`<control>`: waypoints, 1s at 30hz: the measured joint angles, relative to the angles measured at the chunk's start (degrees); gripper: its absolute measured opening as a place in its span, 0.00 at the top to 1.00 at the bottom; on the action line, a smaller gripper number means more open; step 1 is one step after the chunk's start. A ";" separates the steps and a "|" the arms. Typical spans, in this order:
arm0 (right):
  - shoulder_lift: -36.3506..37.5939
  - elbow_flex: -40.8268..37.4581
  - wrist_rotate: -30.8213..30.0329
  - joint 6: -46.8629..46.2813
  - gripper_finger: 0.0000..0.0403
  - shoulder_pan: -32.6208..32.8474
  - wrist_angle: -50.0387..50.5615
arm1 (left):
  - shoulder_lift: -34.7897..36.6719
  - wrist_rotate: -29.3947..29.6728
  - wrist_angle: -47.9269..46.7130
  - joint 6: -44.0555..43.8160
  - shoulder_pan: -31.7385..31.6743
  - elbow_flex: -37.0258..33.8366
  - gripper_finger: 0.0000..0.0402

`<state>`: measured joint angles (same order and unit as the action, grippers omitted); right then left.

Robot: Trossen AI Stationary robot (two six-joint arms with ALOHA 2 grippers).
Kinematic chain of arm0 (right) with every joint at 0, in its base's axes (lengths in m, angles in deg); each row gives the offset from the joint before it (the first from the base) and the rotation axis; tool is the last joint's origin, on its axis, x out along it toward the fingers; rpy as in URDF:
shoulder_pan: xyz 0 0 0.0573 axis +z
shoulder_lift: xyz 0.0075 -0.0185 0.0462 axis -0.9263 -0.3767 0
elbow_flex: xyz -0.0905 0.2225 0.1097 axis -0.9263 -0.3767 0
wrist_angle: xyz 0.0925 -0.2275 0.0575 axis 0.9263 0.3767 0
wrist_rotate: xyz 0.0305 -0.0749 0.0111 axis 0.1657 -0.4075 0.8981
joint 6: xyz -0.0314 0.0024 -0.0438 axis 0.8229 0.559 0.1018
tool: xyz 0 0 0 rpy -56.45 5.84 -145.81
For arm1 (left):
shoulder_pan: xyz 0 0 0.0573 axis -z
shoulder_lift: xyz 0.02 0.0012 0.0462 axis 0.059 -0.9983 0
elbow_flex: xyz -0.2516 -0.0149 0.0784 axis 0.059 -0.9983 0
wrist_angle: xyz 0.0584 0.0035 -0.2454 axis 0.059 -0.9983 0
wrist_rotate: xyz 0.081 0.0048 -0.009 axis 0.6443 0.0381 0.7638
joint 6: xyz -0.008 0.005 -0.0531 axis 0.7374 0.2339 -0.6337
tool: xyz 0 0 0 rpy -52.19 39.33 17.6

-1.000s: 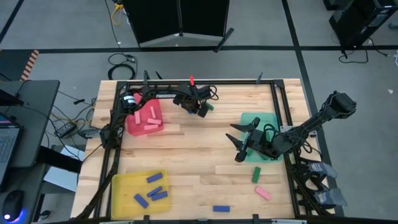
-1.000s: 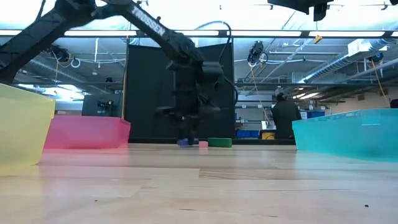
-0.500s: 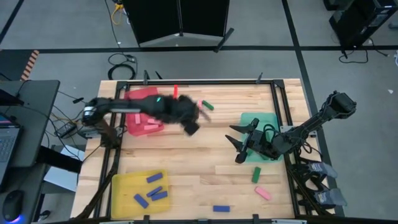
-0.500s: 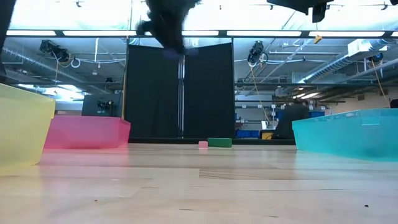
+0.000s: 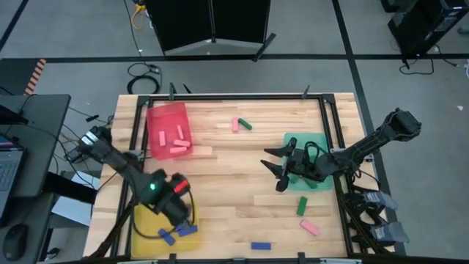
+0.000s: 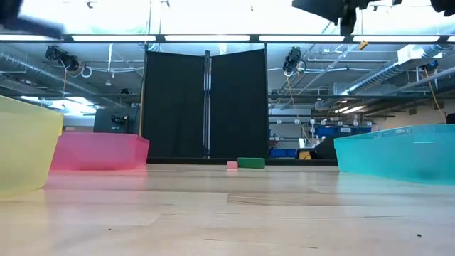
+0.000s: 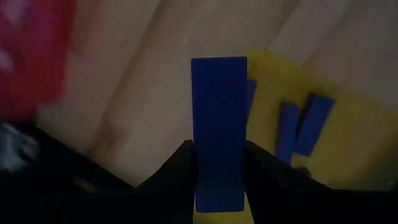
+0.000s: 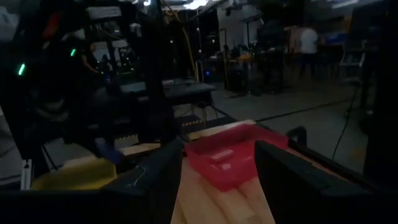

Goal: Sort blocks
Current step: Put the blue block into the yellow bin, then put the green block into the blue bin

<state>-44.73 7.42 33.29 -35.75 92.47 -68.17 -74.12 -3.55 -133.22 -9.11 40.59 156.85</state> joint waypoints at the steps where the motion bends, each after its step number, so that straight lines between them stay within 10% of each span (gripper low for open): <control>1: 0.00 0.00 0.79 -0.88 0.47 -0.63 0.68 | -0.10 -1.29 2.30 -2.54 1.37 -2.39 0.74; 13: -8.48 1.93 9.67 -10.60 0.47 -11.38 2.73 | -0.15 -9.04 37.51 -8.68 10.31 -22.83 0.74; 19: -15.65 6.01 13.99 -13.71 0.47 -16.82 6.18 | -0.15 -8.08 33.88 -7.25 11.47 -22.24 0.39; 24: -20.07 12.52 21.32 -19.08 0.47 -22.95 20.75 | -0.12 -0.38 28.46 -4.00 12.65 -18.27 0.16; 30: -24.33 22.63 22.91 -17.40 0.47 -29.94 43.78 | 0.85 17.90 26.27 6.01 13.93 -11.07 0.13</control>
<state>-69.06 30.04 56.19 -53.16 62.54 -24.39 -73.26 14.36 -106.95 -3.10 54.52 145.78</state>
